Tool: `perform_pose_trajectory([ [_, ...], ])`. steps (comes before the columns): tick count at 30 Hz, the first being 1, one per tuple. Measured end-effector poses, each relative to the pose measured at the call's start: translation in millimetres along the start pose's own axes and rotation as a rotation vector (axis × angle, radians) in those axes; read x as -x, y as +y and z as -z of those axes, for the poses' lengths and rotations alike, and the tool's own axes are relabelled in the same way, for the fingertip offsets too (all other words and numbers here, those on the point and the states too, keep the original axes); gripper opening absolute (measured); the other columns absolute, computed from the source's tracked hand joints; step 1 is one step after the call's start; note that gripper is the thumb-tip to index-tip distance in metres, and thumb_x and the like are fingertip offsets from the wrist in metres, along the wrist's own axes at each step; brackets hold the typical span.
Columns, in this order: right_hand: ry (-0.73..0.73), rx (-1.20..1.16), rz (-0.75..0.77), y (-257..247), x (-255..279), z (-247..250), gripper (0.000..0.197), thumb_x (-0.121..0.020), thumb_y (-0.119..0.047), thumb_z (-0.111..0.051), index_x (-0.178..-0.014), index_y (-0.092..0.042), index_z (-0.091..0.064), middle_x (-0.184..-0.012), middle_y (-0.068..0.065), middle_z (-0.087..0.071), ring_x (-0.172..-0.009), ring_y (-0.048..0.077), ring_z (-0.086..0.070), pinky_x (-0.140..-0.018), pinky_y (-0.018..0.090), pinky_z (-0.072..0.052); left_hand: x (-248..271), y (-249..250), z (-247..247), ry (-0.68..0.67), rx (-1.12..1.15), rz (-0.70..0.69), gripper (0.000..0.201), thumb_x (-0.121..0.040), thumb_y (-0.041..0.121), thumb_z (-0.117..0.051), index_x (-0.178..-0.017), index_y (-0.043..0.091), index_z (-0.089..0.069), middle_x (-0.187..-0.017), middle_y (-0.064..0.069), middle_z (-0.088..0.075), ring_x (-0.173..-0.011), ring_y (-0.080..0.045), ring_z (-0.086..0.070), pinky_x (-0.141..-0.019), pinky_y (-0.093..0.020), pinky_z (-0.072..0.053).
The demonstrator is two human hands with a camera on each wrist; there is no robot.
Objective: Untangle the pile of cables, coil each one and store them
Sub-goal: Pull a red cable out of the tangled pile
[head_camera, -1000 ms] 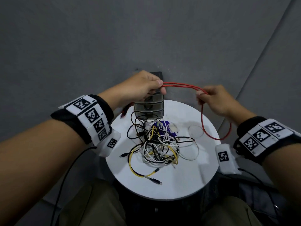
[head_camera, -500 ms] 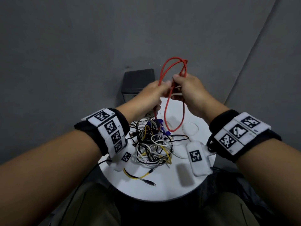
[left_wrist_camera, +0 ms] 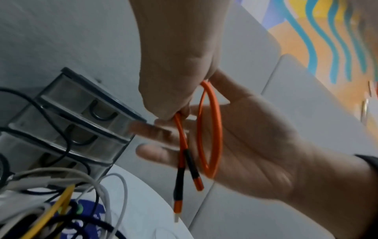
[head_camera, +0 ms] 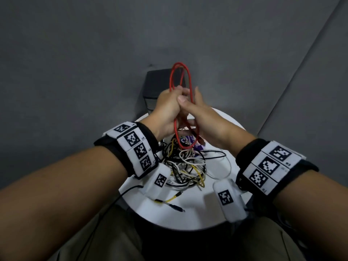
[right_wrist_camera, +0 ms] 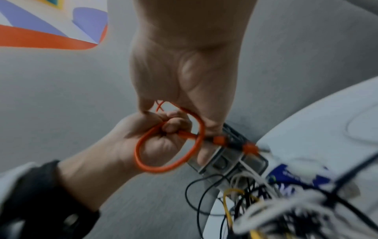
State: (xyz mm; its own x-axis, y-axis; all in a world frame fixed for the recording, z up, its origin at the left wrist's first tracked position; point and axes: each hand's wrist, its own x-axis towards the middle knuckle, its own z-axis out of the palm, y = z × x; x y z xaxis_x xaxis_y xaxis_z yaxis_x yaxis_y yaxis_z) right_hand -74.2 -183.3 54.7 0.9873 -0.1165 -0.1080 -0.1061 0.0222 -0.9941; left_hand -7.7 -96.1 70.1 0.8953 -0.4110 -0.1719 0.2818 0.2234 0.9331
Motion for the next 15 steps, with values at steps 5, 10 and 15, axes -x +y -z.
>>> perform_pose_trajectory([
  [5, -0.185, 0.002, 0.034, 8.3, 7.9, 8.2, 0.041, -0.103, -0.002, -0.049, -0.142, -0.013, -0.043, -0.073, 0.007, -0.064, -0.052, 0.014, -0.051, -0.053, 0.023, -0.043, -15.0, 3.3, 14.2, 0.120, 0.106, -0.040, 0.025, -0.108, 0.016, -0.041, -0.085, 0.013, -0.053, -0.057, 0.002, -0.045, -0.040, -0.007, -0.037, -0.042, -0.022, -0.034],
  [10, 0.093, -0.055, -0.008, 15.2, -13.2, 53.3, 0.029, -0.104, 0.000, -0.038, -0.128, 0.002, -0.055, -0.065, 0.002, -0.049, -0.045, 0.008, -0.033, -0.046, 0.019, -0.027, -17.8, -3.2, 35.2, -0.061, -0.387, 0.005, 0.008, -0.100, 0.027, -0.061, -0.104, 0.020, -0.062, -0.087, 0.003, -0.065, -0.074, -0.009, -0.060, -0.068, -0.024, -0.047],
  [15, 0.574, -0.014, -0.023, 30.2, -38.4, 93.9, 0.026, -0.096, 0.004, -0.034, -0.106, -0.011, -0.054, -0.067, 0.002, -0.047, -0.047, 0.010, -0.036, -0.046, 0.024, -0.030, -19.9, -30.3, 53.6, -0.241, -0.915, -0.022, 0.044, -0.094, 0.036, -0.068, -0.135, 0.026, -0.057, -0.134, 0.001, -0.061, -0.127, -0.019, -0.055, -0.103, -0.035, -0.046],
])
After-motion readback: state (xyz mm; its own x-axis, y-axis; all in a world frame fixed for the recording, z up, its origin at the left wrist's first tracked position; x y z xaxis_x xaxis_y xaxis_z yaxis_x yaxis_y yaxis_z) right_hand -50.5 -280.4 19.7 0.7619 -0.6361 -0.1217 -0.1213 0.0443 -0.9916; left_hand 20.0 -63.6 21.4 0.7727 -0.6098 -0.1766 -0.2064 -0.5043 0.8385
